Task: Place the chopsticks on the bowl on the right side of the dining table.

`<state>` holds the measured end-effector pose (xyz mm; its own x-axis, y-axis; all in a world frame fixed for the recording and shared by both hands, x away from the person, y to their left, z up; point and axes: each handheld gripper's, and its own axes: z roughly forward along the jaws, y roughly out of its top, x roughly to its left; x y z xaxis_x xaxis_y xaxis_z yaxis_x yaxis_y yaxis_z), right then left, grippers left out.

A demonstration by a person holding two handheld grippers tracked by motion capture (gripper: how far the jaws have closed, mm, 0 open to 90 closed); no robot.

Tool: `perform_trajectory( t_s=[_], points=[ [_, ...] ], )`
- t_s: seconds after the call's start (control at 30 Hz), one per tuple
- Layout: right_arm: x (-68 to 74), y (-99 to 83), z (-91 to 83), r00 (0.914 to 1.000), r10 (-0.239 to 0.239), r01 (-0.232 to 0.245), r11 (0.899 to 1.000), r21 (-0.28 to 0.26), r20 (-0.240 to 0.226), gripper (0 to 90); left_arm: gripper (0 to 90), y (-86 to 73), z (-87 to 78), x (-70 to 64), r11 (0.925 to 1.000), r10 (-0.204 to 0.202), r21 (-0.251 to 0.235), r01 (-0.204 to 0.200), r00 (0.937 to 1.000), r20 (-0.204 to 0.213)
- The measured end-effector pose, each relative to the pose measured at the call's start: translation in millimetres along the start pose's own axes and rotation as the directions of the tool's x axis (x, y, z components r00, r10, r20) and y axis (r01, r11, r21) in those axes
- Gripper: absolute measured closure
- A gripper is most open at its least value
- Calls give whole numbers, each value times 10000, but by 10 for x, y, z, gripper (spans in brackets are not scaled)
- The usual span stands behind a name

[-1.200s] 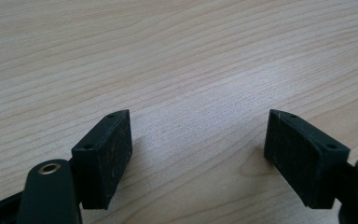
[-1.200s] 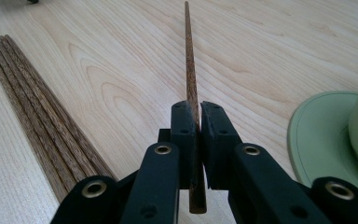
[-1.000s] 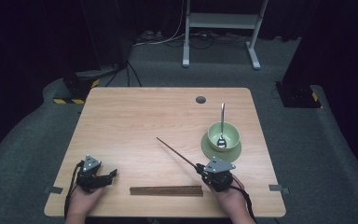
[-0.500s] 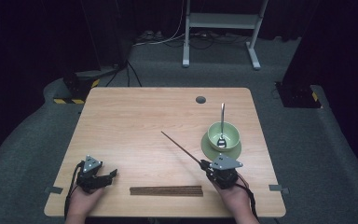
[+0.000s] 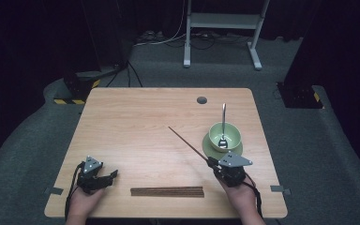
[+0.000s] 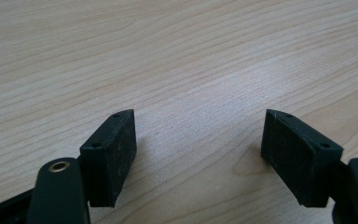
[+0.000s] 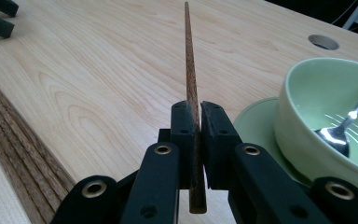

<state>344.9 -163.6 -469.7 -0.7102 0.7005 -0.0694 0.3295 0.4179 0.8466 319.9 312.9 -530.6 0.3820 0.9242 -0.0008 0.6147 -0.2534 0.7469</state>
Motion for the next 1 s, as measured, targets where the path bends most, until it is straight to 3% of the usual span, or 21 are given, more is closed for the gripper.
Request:
perform_trajectory(
  t_s=[0.6,1.0],
  points=[
    [-232,-44,-143,9965,560,-544,9982,-263,625,844,274,0,-1,-2,10000,25,-6,-25,10000,0],
    [-437,-136,-238,9867,1130,-1091,9932,-396,1172,844,277,0,-1,-1,10000,12,-16,-12,10000,-2]
  ],
)
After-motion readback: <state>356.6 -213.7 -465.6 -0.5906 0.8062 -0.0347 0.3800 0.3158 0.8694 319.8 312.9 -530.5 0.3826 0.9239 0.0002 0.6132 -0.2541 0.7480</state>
